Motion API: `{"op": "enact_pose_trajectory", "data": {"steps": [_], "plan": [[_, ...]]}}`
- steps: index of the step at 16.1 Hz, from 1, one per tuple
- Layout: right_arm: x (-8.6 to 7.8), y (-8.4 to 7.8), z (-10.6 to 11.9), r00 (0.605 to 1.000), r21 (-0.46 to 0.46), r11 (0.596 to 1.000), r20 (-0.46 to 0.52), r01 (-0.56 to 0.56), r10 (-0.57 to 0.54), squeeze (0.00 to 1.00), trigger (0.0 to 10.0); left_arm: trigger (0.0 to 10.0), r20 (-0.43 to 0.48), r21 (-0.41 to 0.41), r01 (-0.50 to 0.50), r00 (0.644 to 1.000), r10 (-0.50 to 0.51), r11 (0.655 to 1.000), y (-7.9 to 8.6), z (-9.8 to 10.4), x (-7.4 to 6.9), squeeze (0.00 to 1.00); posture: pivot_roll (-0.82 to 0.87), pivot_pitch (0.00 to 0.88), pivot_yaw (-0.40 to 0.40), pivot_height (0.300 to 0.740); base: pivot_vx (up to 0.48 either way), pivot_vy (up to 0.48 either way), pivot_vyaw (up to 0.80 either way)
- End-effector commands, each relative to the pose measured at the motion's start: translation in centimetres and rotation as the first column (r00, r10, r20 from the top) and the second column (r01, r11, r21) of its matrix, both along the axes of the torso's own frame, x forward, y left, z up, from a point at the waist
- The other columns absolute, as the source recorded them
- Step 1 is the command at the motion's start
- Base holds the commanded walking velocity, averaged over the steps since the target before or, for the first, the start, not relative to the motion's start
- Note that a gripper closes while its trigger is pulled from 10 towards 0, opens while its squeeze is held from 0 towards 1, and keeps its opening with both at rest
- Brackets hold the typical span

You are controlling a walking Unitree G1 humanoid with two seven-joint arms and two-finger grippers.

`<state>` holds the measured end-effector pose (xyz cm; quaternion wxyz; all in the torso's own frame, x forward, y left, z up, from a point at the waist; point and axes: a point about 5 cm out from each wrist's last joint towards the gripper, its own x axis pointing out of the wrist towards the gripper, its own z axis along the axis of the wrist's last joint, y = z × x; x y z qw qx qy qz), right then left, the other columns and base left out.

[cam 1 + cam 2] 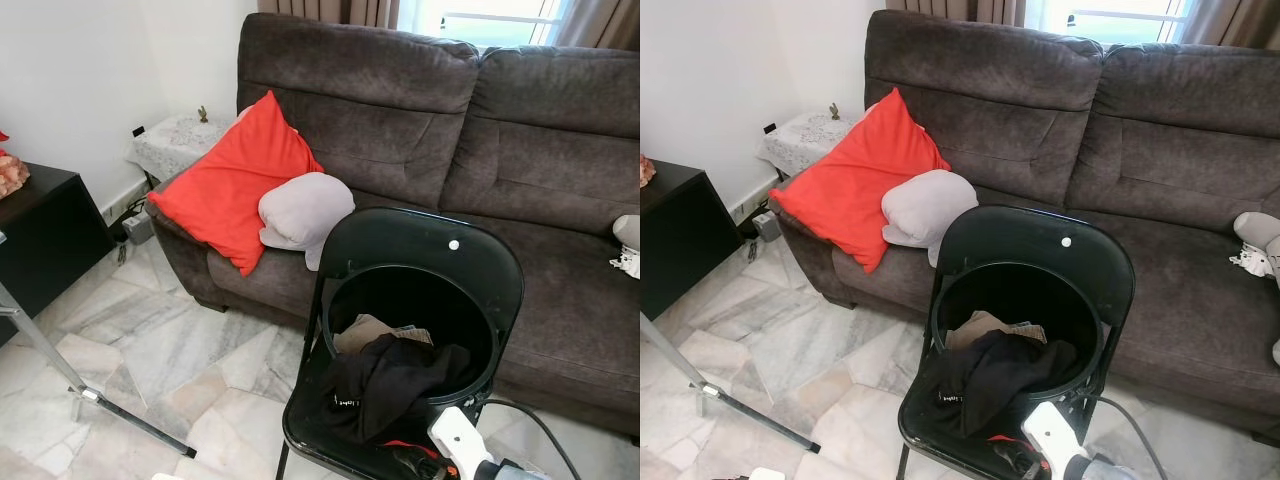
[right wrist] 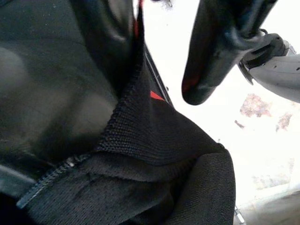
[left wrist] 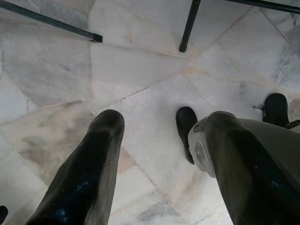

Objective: Hang hanger

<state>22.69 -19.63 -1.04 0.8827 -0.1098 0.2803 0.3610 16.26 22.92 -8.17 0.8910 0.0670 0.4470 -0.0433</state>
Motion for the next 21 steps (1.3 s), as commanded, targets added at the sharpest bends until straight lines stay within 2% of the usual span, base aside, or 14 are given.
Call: {"op": "enact_pose_trajectory", "data": {"steps": [1, 9, 13, 15, 17, 18, 20, 21], "plan": [[0.0, 0.2, -0.2, 1.000, 0.003, 1.000, 0.001, 0.014, -0.014, 0.00, 0.0, 10.0, -0.013, 0.006, 0.021, 1.000, -0.021, 1.000, 0.0, -0.1, -0.4, 0.00, 0.05, 0.039, 0.057, 0.740, 0.000, 0.000, 0.00], [0.5, 0.9, 0.0, 0.997, 0.042, 0.997, 0.035, 0.062, -0.063, 0.00, 0.0, 10.0, -0.004, 0.001, 0.027, 1.000, -0.027, 1.000, -0.2, -0.1, -0.2, 0.00, 0.05, 0.038, 0.055, 0.740, 0.000, 0.000, 0.00], [1.4, 1.7, 0.8, 0.980, 0.126, 0.978, 0.091, 0.166, -0.178, 0.00, 0.0, 10.0, -0.007, 0.003, 0.026, 1.000, -0.026, 1.000, -0.3, -0.2, -0.3, 0.00, 0.04, 0.028, 0.050, 0.740, 0.000, 0.000, 0.00], [2.3, 1.8, 2.0, 0.936, 0.223, 0.928, 0.123, 0.297, -0.329, 0.00, 0.0, 10.0, -0.022, 0.009, 0.020, 1.000, -0.020, 1.000, -0.2, -0.3, -0.6, 0.00, 0.04, 0.028, 0.050, 0.740, 0.000, 0.000, 0.00], [3.0, 2.3, 3.5, 0.862, 0.379, 0.821, 0.105, 0.427, -0.496, 0.00, 0.0, 10.0, -0.028, 0.008, 0.020, 0.999, -0.020, 1.000, -0.2, -0.4, -0.7, 0.00, 0.03, 0.020, 0.045, 0.740, 0.000, 0.000, 0.00], [3.1, 2.4, 3.7, 0.851, 0.403, 0.802, 0.097, 0.441, -0.517, 0.00, 0.0, 10.0, -0.028, 0.008, 0.021, 0.999, -0.020, 1.000, -0.3, -0.4, -0.7, 0.00, 0.03, 0.017, 0.044, 0.740, 0.000, 0.000, 0.00], [3.3, 2.8, 4.8, 0.808, 0.494, 0.721, 0.063, 0.485, -0.586, 0.00, 0.0, 10.0, -0.030, 0.005, 0.024, 0.999, -0.024, 1.000, -0.4, -0.5, -0.8, 0.00, 0.03, 0.005, 0.042, 0.740, 0.000, 0.000, 0.00], [3.1, 3.6, 5.2, 0.806, 0.516, 0.703, 0.041, 0.488, -0.590, 0.00, 0.0, 10.0, -0.031, 0.004, 0.026, 0.999, -0.026, 1.000, -0.5, -0.5, -0.9, 0.00, 0.03, 0.002, 0.040, 0.740, 0.000, 0.000, 0.00]]}}
